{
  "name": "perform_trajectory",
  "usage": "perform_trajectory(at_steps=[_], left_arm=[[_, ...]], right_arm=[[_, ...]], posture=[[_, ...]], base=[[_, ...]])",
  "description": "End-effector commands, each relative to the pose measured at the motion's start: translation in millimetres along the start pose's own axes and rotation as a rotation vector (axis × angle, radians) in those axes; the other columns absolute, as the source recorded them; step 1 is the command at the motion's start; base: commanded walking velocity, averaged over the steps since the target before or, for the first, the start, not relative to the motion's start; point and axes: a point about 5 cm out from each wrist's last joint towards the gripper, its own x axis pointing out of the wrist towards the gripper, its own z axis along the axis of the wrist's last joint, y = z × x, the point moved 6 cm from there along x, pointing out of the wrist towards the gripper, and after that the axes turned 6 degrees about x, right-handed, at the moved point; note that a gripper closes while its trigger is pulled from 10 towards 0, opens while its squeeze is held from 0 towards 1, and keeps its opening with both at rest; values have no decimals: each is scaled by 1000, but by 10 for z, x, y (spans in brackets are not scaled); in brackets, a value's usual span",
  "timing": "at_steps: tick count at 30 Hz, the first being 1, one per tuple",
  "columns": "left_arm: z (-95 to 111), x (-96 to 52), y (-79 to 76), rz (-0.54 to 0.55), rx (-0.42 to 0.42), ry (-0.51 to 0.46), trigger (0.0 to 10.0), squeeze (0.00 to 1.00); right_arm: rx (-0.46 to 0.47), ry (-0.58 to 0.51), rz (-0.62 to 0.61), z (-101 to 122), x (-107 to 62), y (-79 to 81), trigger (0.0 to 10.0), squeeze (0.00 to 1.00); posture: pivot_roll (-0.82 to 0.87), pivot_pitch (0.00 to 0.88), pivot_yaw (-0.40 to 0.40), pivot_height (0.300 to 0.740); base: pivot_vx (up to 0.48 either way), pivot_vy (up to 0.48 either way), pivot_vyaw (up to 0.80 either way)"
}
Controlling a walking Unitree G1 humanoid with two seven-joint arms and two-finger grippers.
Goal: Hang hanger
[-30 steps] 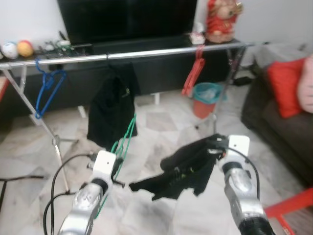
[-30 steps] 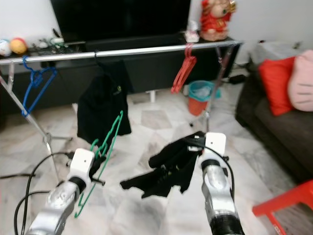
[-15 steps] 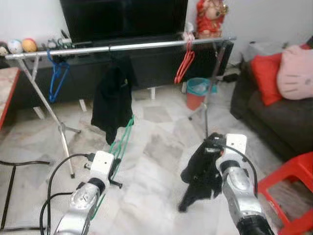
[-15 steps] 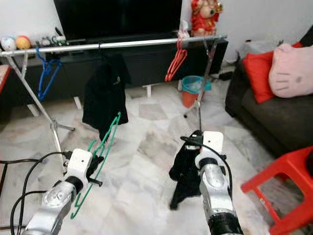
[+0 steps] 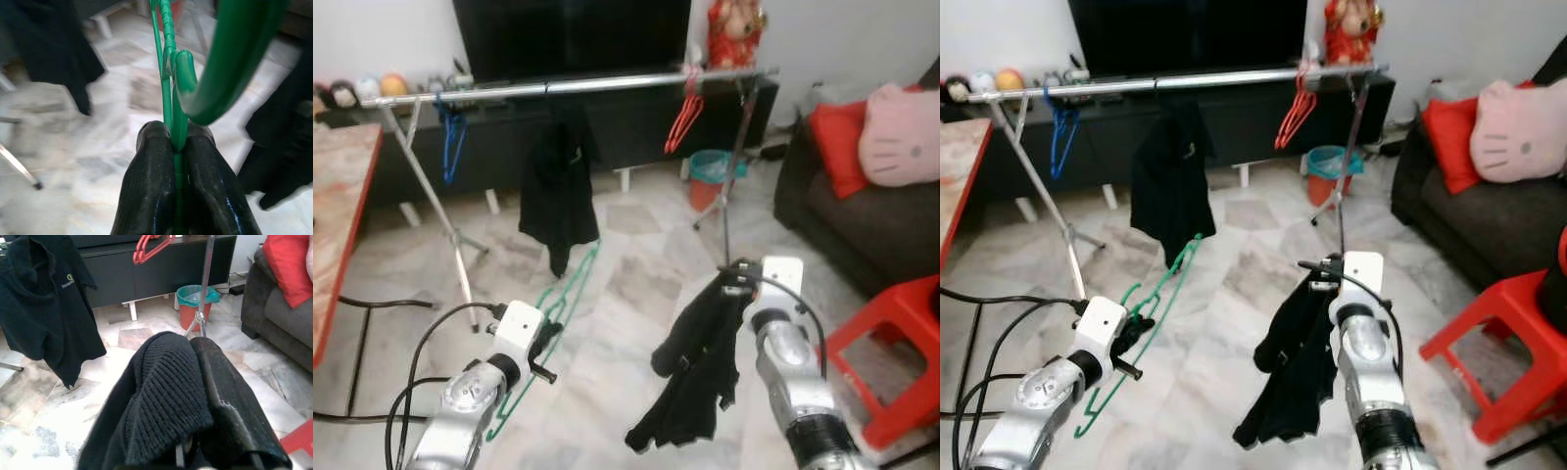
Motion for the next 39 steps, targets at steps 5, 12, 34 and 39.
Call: perform_trajectory(at_steps=[5,12,34,39], left_arm=[[37,-132,-183,-278,93,71,10000,0],[171,-351,-259,-519,149,127,10000,0],[666,-394,-690,-794,116,52,10000,0],[698,-281,-640,-719,134,58,10000,0]], right_arm=[[-16,44,-97,29,86,-167,10000,0],[-41,154,-245,-72,142,-370,10000,0],[-93,267,6,99,390,252,10000,0],[-102,239,53,252,446,384,10000,0]], posture=[[44,0,-7,740],[52,0,-8,740],[40,0,4,740],[37,0,4,740]], base=[[0,0,0],[0,0,0],[0,0,0],[0,0,0]])
